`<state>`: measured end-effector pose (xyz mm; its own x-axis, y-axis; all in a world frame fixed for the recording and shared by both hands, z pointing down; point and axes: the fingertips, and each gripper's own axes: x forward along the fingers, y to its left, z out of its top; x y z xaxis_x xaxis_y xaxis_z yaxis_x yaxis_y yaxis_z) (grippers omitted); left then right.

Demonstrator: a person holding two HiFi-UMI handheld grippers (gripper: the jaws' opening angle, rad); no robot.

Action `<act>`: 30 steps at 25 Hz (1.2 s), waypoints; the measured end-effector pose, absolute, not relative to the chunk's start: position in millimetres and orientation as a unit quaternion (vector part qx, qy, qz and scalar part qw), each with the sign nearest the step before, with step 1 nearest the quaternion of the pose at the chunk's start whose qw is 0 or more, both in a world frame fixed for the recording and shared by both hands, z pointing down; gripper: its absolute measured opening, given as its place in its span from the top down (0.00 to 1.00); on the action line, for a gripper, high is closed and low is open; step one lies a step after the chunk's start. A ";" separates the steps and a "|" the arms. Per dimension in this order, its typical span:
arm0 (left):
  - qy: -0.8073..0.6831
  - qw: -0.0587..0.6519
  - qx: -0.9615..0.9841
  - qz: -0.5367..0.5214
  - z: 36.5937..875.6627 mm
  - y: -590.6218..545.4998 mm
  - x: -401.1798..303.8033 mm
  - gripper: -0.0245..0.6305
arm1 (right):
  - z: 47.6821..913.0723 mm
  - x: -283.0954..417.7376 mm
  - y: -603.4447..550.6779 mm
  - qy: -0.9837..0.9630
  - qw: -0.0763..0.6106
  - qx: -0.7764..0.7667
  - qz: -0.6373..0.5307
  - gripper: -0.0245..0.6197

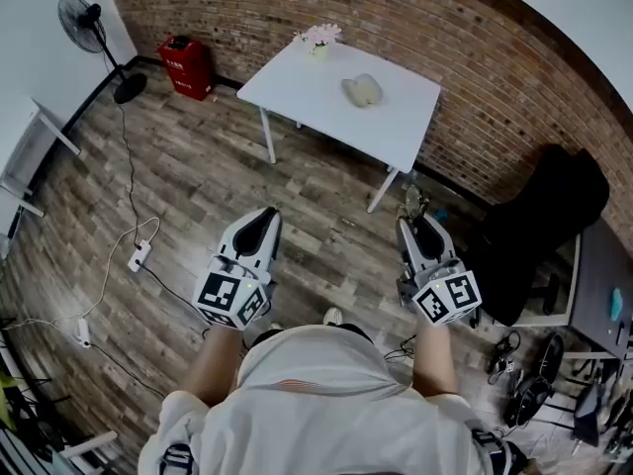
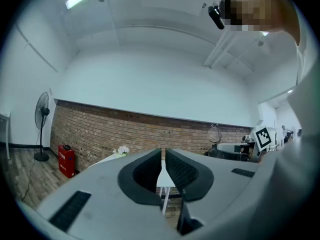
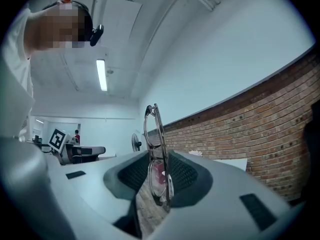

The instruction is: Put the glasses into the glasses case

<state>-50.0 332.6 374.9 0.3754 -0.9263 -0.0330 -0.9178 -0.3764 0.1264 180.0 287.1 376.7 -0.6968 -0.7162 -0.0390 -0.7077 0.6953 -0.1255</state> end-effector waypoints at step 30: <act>-0.560 0.074 0.825 -0.011 407.3 239.1 5.9 0.91 | 417.5 229.2 178.7 0.926 0.053 -0.361 -0.099 0.70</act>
<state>5.9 239.1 407.3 0.3720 -0.9260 0.0637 -0.9227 -0.3615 0.1341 229.2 178.7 417.5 -0.7335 -0.6792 -0.0274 -0.6580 0.7195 -0.2221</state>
